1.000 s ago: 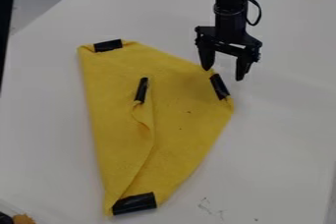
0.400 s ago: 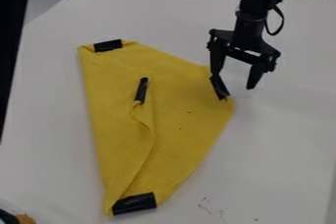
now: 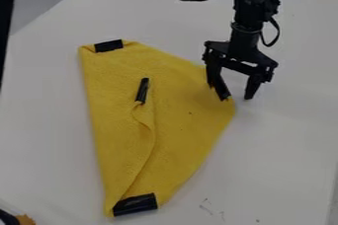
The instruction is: Fold the cloth from right to left
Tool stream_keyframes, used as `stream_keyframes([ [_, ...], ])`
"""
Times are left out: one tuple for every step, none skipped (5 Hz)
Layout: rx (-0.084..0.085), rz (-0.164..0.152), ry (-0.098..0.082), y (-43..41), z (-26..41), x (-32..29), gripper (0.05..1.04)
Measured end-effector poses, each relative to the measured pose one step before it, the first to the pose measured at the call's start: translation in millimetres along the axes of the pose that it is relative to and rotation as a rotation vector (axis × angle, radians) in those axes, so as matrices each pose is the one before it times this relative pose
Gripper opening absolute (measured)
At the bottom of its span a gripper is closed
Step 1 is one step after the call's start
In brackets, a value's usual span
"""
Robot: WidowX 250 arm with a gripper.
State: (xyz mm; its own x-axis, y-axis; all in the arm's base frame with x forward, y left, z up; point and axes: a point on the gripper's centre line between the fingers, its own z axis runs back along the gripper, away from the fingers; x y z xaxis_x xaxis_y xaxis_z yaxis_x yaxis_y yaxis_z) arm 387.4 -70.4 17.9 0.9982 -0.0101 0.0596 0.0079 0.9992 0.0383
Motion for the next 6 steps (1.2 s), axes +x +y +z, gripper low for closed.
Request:
stream_keyframes([
  [0.003, 0.016, 0.0118, 0.99, -6.66, -6.36, 1.0],
  [-0.0119, 0.0073, -0.0144, -0.74, -4.18, -1.4, 0.959],
  [-0.0305, 0.029, -0.0283, 4.03, -1.37, 1.47, 0.806],
  [-0.0222, 0.0108, -0.006, 4.38, 0.21, 2.35, 0.512],
  [-0.0016, 0.0013, 0.0033, 4.69, 0.63, 0.98, 0.26],
  [-0.0007, 0.0117, 0.0017, 0.49, 0.29, -0.42, 0.114],
])
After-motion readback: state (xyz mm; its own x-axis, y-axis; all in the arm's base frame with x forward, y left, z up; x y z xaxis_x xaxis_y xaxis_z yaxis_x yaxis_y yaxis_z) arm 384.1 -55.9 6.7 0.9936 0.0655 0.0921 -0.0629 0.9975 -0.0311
